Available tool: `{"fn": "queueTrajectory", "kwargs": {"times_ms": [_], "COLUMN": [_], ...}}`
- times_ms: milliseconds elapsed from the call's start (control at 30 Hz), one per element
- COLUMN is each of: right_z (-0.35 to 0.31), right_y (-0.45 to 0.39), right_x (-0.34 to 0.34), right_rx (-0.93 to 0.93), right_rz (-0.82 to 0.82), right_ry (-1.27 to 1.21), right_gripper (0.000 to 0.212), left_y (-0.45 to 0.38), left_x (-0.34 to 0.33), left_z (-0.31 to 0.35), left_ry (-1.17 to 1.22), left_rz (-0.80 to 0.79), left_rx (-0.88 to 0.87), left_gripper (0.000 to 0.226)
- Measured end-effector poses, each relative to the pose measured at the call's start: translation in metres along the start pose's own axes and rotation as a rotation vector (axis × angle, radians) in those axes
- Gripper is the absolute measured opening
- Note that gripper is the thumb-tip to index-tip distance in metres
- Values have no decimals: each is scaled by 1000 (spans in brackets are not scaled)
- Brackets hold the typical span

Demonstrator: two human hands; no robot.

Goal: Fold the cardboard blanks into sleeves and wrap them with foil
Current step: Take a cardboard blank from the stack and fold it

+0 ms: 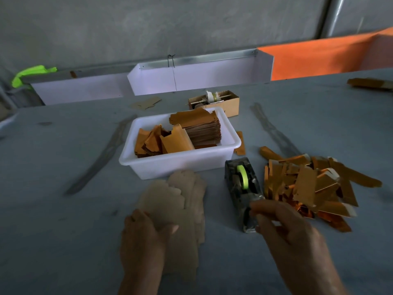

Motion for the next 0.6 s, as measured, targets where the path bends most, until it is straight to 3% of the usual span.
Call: {"fn": "queueTrajectory", "kwargs": {"times_ms": [167, 267, 300, 500, 600], "right_z": [-3, 1, 3, 15, 18], "right_y": [7, 9, 10, 18, 18], "right_x": [-15, -21, -24, -39, -42], "right_rx": [12, -24, -34, -126, -157], "right_rz": [-107, -188, -213, -295, -303], "right_ry": [22, 13, 22, 19, -4], "right_gripper": [26, 30, 32, 31, 31], "left_y": [4, 19, 22, 24, 21], "left_x": [0, -1, -2, 3, 8], "left_z": [6, 14, 16, 12, 11], "left_ry": [-35, -477, -521, -181, -119], "left_rz": [-33, 36, 60, -10, -6], "left_rx": [-45, -160, -188, -95, -85], "left_gripper": [42, 64, 67, 69, 69]}}
Point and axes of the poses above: each hand's wrist, its own y-axis away from the middle knuckle, its own x-axis out of the back of the hand, z = x × y, the point moved 4 cm from there along -y, towards the middle knuckle, and after that the axes turned 1 degree about -y, right-handed, at the moved point
